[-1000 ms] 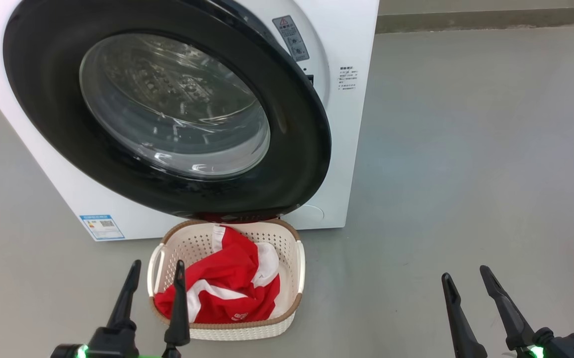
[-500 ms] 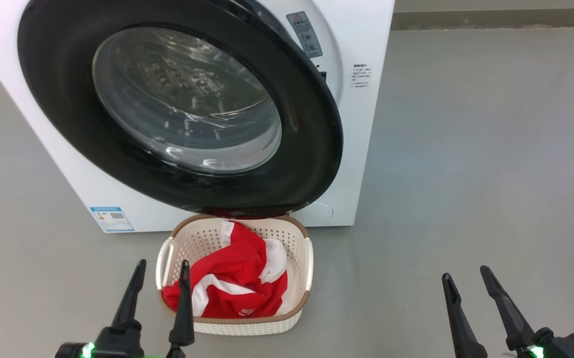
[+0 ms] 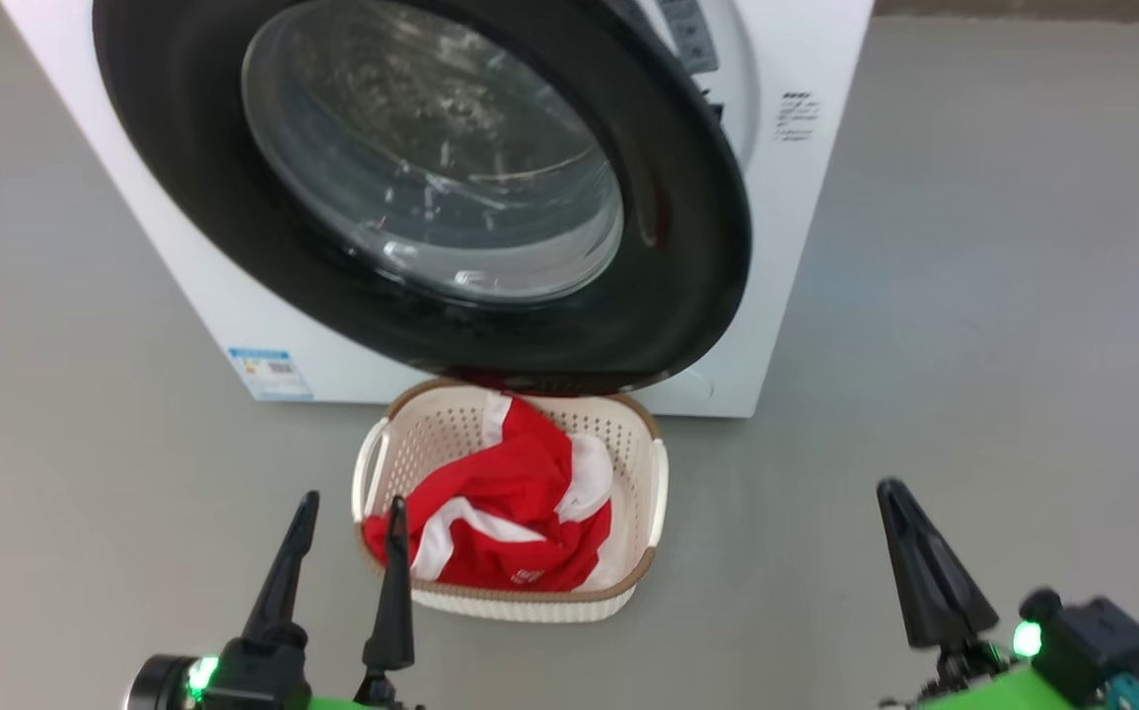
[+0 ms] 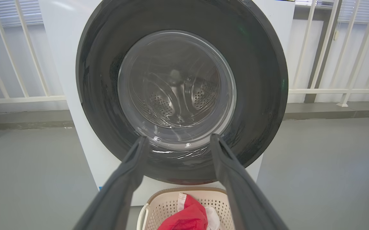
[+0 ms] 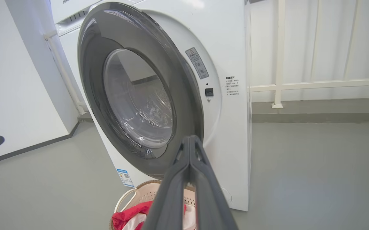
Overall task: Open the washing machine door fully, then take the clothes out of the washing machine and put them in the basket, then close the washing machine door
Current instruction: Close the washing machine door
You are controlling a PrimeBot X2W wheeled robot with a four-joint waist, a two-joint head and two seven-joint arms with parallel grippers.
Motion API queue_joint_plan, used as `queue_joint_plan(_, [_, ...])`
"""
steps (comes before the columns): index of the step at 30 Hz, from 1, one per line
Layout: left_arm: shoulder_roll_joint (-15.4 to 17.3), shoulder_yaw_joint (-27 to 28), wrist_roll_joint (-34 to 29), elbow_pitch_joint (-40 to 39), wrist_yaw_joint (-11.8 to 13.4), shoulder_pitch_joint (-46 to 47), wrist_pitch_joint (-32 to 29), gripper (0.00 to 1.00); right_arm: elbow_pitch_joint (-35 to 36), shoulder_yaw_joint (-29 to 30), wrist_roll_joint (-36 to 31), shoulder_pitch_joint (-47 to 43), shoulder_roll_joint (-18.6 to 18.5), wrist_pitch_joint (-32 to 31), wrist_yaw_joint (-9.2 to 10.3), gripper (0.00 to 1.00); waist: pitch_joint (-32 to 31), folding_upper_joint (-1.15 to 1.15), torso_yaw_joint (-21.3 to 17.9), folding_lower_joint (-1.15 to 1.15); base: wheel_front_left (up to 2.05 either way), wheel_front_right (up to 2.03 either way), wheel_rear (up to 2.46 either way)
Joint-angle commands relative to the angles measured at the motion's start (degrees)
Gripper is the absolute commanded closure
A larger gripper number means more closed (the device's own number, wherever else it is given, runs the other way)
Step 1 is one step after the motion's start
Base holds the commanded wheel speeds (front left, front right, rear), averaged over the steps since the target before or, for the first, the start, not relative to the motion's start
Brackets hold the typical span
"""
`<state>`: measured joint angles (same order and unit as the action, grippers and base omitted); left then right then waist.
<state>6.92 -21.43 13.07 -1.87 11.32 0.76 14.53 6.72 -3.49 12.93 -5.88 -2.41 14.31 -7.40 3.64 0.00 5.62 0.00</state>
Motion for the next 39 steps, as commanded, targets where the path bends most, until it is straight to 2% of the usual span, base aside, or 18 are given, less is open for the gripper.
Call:
queue_joint_plan(1, [0.0, 1.6, -0.7, -2.0, -0.2, 2.8, 0.5, 0.0, 0.7, -1.8, -1.0, 3.5, -0.5, 0.7, -0.09, 1.0, 2.8, 0.0, 2.5, 0.0, 0.0, 0.0, 0.0])
queue_joint_plan(8, [-1.0, 0.9, -1.5, -2.9, -0.3, 4.6, 0.5, 0.0, -3.5, -1.9, -2.3, 12.5, -1.9, 0.5, -0.09, 1.0, 7.2, 0.0, 6.0, 0.0, 0.0, 0.0, 0.0])
queue_joint_plan(19, [-2.3, 0.1, -2.3, -3.3, -0.7, 6.4, 0.5, 0.0, -12.4, -4.8, -0.5, 25.4, -7.5, 0.6, -0.09, 1.0, 11.9, 0.0, 9.9, 0.0, 0.0, 0.0, 0.0])
queue_joint_plan(28, [-3.1, -0.5, -2.8, -3.5, -1.0, 7.3, 0.5, 0.0, -18.8, -5.9, 0.5, 33.3, -10.8, 0.7, -0.09, 1.0, 13.9, 0.0, 11.7, 0.0, 0.0, 0.0, 0.0])
queue_joint_plan(39, [-3.7, -0.8, -2.3, -5.3, -1.3, 7.7, 0.5, 0.0, -21.2, -3.8, 0.6, 38.6, -13.3, 0.7, -0.09, 1.0, 15.3, 0.0, 12.8, 0.0, 0.0, 0.0, 0.0])
